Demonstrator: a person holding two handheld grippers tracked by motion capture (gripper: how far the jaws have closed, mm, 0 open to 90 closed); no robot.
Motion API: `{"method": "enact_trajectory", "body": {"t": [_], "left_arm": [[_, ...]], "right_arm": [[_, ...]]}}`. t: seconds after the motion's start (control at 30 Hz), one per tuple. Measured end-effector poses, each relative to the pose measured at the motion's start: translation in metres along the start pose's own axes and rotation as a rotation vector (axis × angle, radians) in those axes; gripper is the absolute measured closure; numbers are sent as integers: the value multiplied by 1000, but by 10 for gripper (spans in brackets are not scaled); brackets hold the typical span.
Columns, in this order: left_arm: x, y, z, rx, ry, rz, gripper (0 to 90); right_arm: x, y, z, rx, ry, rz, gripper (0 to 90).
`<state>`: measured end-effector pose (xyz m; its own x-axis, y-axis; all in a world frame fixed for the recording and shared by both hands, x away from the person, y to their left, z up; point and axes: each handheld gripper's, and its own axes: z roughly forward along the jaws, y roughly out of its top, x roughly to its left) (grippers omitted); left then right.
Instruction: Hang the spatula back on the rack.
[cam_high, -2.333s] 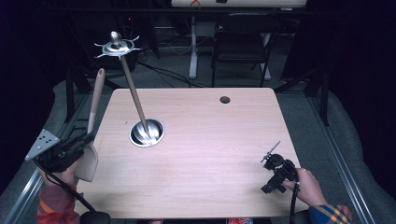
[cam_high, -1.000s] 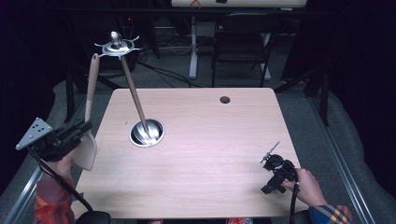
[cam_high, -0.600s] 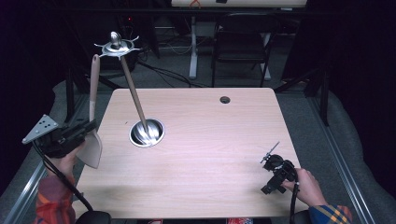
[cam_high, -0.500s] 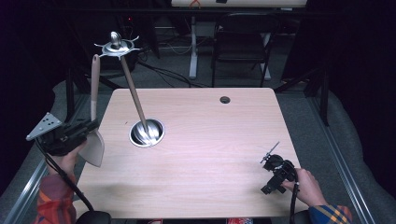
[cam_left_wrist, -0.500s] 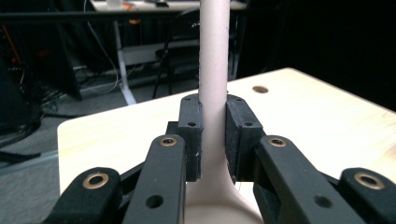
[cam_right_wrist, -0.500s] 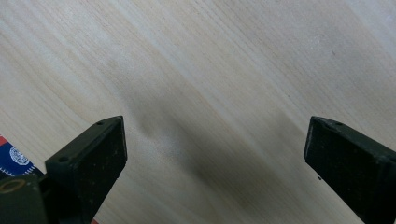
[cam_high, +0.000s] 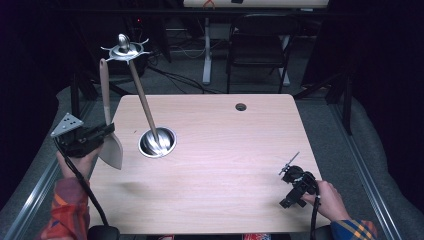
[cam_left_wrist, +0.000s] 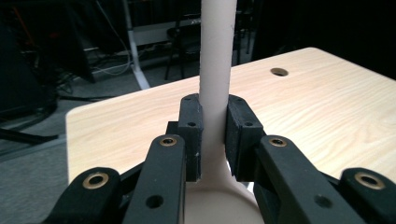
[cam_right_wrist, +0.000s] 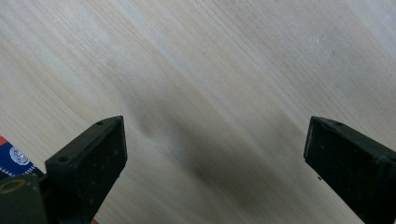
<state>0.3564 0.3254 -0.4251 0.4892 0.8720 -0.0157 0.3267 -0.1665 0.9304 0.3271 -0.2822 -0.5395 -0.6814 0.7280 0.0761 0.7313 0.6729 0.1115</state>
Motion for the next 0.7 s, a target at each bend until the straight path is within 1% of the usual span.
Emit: {"method": "enact_trajectory", "body": {"t": [0.13,0.2,0.23,0.27,0.3,0.33,0.37,0.4,0.43,0.47,0.5,0.53,0.63,0.67,0.7], "left_arm": [[1,1,7,11,2,4,781],[1,3,14,15,5,5,780],[1,3,14,15,5,5,780],[1,4,19,20,12,-2,781],[1,4,19,20,12,-2,781],[0,5,22,25,14,0,781],[0,5,25,23,17,-3,780],[0,6,27,25,16,-6,781],[0,6,30,25,16,-6,781],[0,7,32,30,17,-5,780],[0,8,34,27,18,-9,780],[0,8,35,31,17,-8,780],[0,10,40,32,18,-10,780],[0,10,41,42,16,-13,780],[0,10,43,35,20,-12,780]], "right_arm": [[0,0,0,0,1,1,55],[1,0,0,-5,0,3,55],[1,0,0,-5,0,3,55],[1,0,1,-5,3,4,55],[1,0,1,-5,3,4,55],[-1,2,-1,27,-1,-20,55],[-2,2,-2,41,-3,-30,55],[0,1,0,17,1,-11,55],[-1,2,-1,25,-3,-20,54],[1,0,0,0,-3,2,55],[0,0,1,-9,6,3,55],[0,0,0,0,-2,0,55],[0,1,0,4,4,-3,55],[-1,2,-1,26,-2,-21,55],[0,2,-1,27,-2,-22,55]]}}
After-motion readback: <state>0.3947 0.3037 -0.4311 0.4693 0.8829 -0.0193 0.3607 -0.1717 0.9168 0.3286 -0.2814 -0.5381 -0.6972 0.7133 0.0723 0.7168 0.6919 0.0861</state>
